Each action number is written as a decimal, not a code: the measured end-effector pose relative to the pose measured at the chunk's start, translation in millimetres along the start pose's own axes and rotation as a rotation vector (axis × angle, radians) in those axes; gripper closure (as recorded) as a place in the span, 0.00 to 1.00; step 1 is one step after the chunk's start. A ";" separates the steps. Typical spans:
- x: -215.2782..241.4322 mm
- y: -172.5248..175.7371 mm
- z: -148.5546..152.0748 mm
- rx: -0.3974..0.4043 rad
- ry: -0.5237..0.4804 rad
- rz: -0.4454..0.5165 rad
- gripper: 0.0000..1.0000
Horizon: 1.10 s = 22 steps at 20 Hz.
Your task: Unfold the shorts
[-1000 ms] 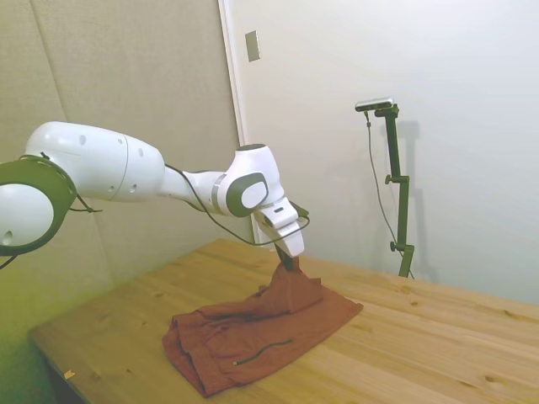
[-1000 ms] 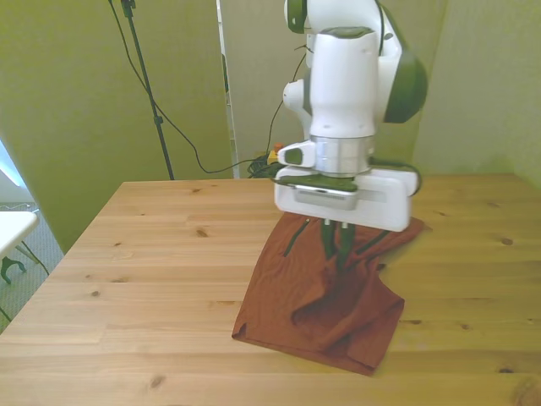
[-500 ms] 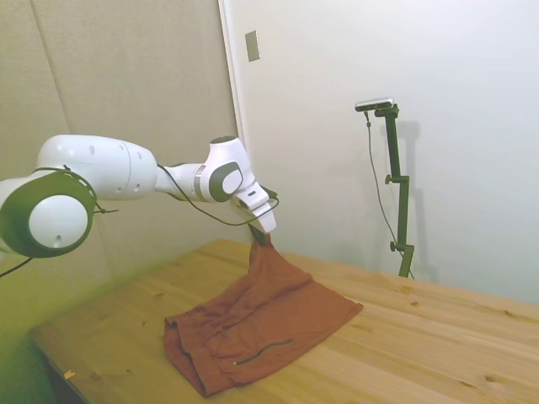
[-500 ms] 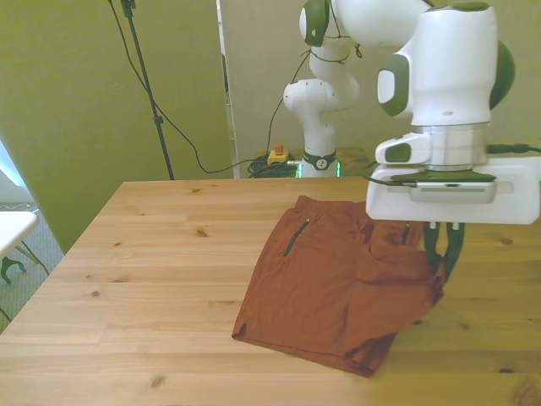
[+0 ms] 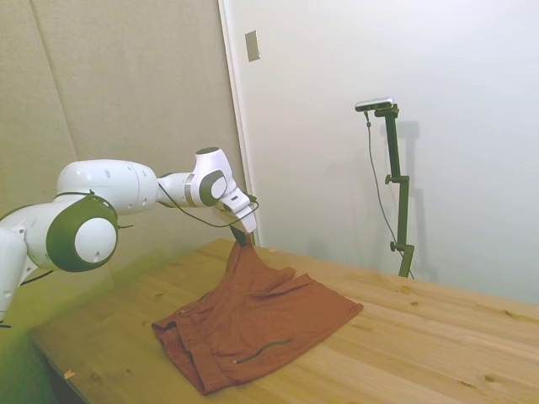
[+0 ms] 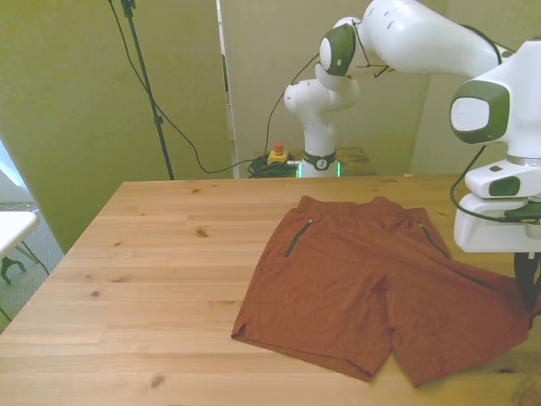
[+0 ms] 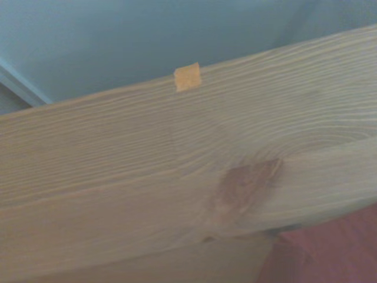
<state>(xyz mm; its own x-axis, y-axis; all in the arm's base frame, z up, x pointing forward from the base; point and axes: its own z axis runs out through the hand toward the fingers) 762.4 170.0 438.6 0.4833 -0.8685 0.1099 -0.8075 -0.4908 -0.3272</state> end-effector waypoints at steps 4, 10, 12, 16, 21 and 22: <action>-4.2 -5.3 -6.9 0.015 0.002 -0.007 0.00; 2.5 7.4 -14.4 -0.019 0.011 0.032 0.00; 7.6 27.0 -23.0 -0.082 0.007 0.053 0.00; -1.2 59.8 -57.5 -0.148 0.002 0.023 0.00; -23.1 109.9 -82.3 -0.191 -0.004 -0.043 0.00; -23.8 121.8 -84.8 -0.196 -0.007 -0.047 0.00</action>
<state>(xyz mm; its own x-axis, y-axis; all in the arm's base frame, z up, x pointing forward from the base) 623.9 125.1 475.8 0.5241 -0.8440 0.1136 -0.8339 -0.5357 -0.1327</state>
